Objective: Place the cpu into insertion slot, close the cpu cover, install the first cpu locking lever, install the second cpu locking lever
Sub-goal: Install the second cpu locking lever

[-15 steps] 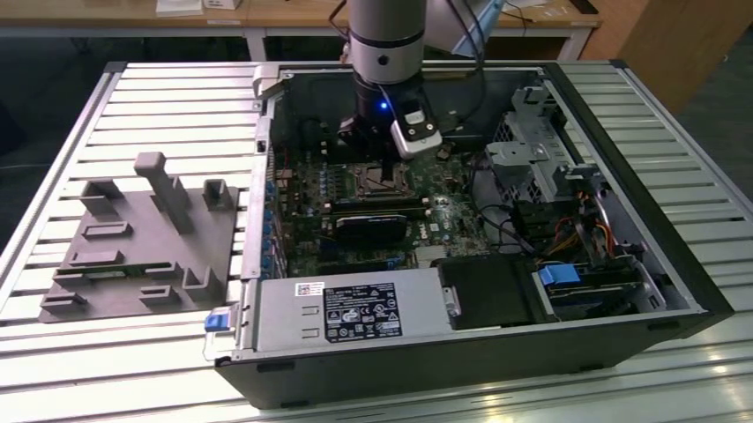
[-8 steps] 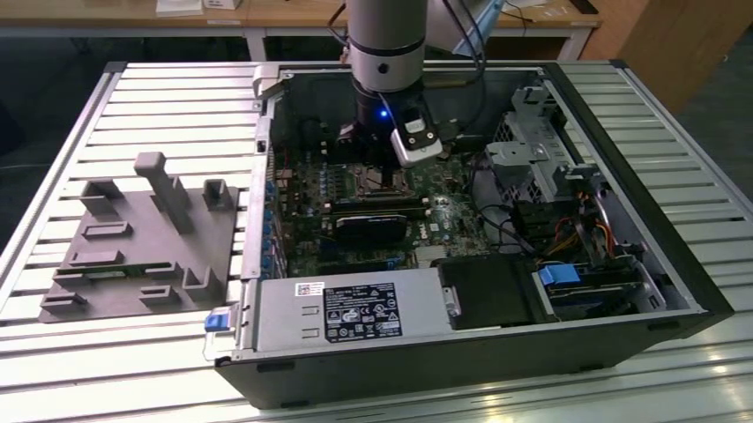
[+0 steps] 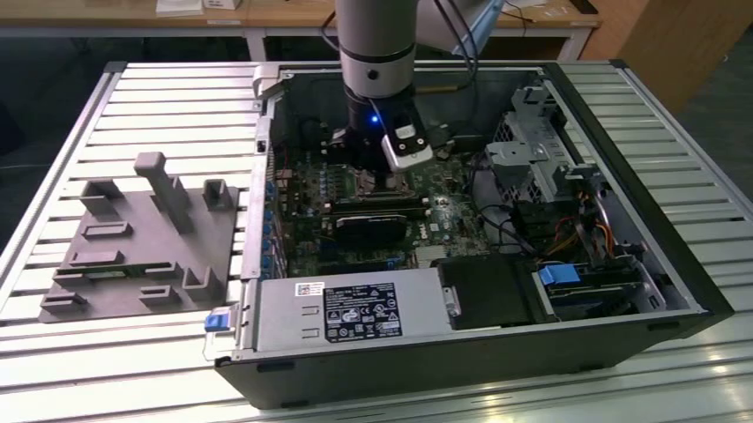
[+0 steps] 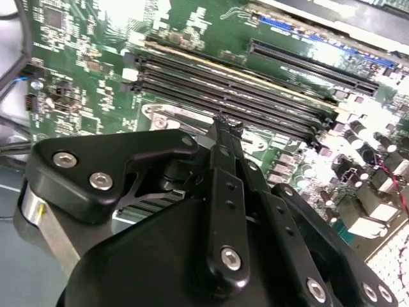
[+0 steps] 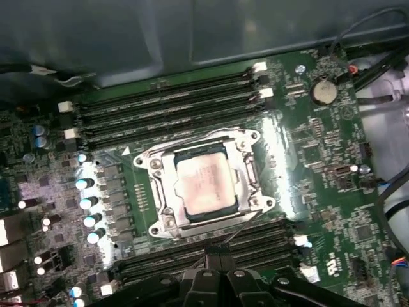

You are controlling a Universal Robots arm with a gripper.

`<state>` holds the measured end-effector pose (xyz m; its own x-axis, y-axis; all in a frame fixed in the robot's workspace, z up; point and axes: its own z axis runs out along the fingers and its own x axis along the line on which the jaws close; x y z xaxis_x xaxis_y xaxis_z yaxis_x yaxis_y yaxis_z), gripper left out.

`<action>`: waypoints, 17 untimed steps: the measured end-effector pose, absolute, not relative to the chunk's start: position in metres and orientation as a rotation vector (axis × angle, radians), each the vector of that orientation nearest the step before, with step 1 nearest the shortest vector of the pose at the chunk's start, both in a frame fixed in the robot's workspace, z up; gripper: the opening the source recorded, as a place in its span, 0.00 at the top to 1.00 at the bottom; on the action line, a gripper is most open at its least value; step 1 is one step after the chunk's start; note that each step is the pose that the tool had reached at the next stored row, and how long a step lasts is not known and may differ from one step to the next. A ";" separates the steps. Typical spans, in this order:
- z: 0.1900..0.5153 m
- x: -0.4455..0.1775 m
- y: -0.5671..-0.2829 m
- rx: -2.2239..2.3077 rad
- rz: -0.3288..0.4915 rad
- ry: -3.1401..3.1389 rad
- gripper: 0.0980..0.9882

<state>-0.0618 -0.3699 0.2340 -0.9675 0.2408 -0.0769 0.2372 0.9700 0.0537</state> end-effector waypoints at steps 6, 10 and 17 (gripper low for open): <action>0.228 -0.072 -0.370 0.361 0.076 3.037 1.00; 0.224 -0.074 -0.373 0.353 0.086 3.039 1.00; 0.219 -0.078 -0.377 0.343 0.135 3.036 1.00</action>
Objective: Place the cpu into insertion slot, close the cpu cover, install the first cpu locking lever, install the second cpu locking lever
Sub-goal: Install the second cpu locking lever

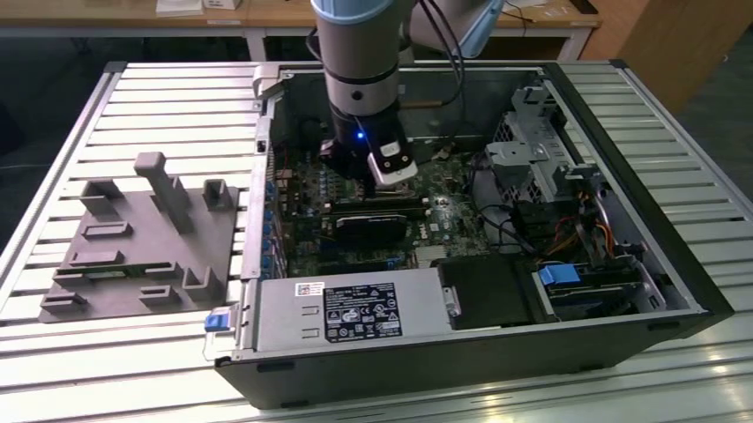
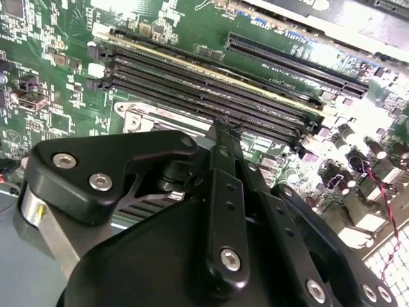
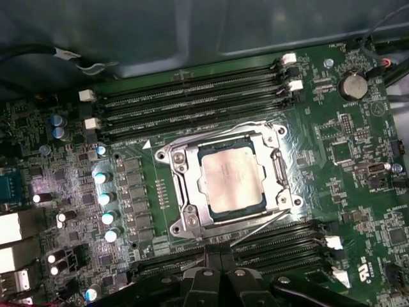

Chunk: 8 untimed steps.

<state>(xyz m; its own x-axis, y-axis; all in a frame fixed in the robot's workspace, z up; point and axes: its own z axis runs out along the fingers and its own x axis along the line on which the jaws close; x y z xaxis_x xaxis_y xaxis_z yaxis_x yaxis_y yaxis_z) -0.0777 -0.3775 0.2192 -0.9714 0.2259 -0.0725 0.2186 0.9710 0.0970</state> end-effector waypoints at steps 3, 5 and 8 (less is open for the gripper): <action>0.218 -0.078 -0.379 0.331 0.153 3.032 1.00; 0.218 -0.078 -0.379 0.317 0.157 3.028 1.00; 0.216 -0.078 -0.379 0.290 0.164 3.023 1.00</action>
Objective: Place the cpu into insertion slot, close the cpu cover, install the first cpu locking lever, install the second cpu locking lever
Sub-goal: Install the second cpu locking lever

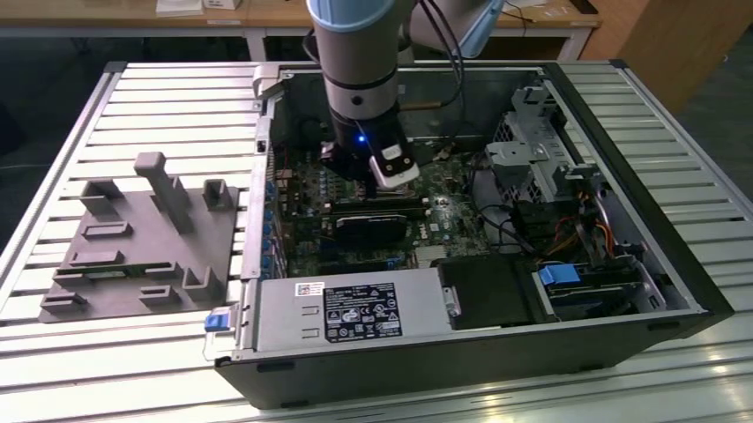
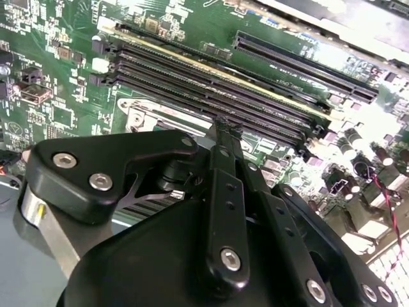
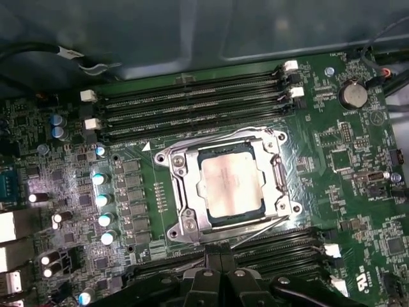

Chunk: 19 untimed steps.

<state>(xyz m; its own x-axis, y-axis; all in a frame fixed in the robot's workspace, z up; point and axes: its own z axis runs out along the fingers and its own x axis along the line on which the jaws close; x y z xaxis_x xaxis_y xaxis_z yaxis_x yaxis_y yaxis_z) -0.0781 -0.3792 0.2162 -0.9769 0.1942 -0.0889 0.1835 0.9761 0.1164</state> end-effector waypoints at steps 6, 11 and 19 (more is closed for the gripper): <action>0.215 -0.079 -0.379 0.263 0.169 3.021 1.00; 0.215 -0.081 -0.382 0.265 0.226 3.013 1.00; 0.214 -0.089 -0.393 0.264 0.268 2.993 1.00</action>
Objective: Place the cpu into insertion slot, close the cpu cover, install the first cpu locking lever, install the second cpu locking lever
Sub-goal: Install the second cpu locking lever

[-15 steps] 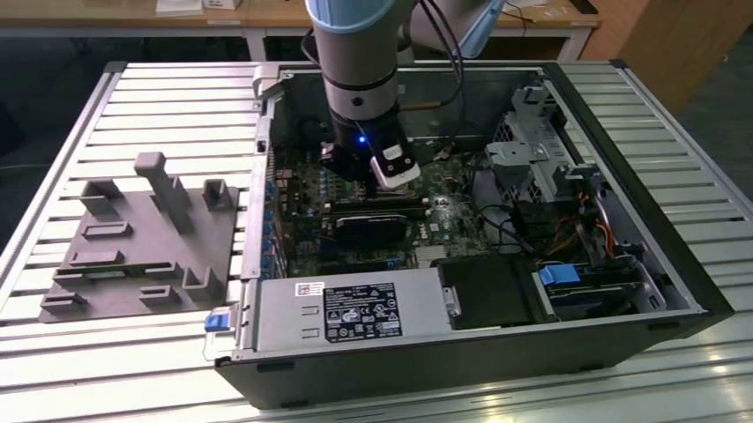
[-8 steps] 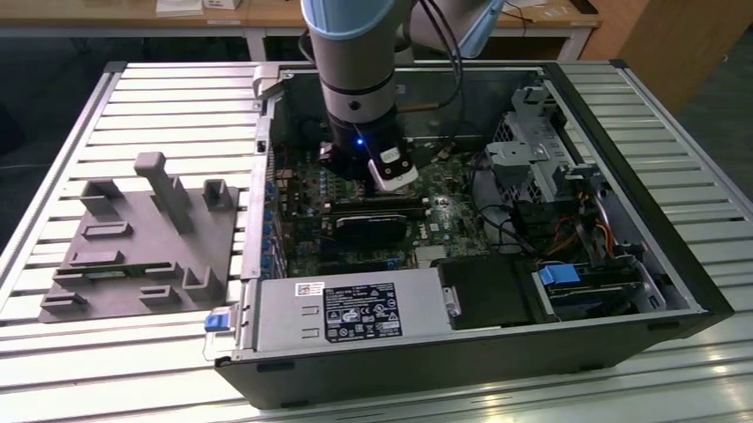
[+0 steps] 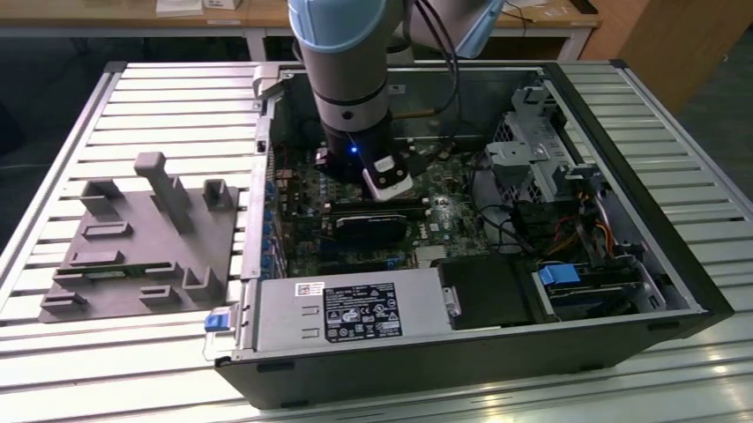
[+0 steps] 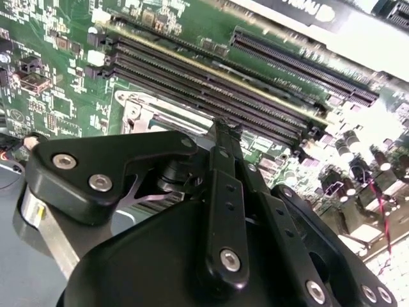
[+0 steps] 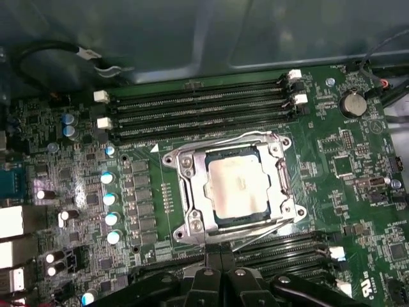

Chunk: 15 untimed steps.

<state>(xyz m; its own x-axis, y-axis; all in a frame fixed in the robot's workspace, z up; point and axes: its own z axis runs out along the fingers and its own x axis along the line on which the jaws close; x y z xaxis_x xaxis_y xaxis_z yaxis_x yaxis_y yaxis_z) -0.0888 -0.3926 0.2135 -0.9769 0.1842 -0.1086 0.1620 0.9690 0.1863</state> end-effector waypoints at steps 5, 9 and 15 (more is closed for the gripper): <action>0.211 -0.094 -0.395 0.264 0.294 2.982 1.00; 0.207 -0.098 -0.396 0.264 0.315 2.977 1.00; 0.202 -0.104 -0.396 0.265 0.352 2.969 1.00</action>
<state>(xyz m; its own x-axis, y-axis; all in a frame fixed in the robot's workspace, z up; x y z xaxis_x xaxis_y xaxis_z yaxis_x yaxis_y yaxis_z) -0.1042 -0.3964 0.2021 -0.9747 0.1904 -0.1171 0.1578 0.9571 0.2430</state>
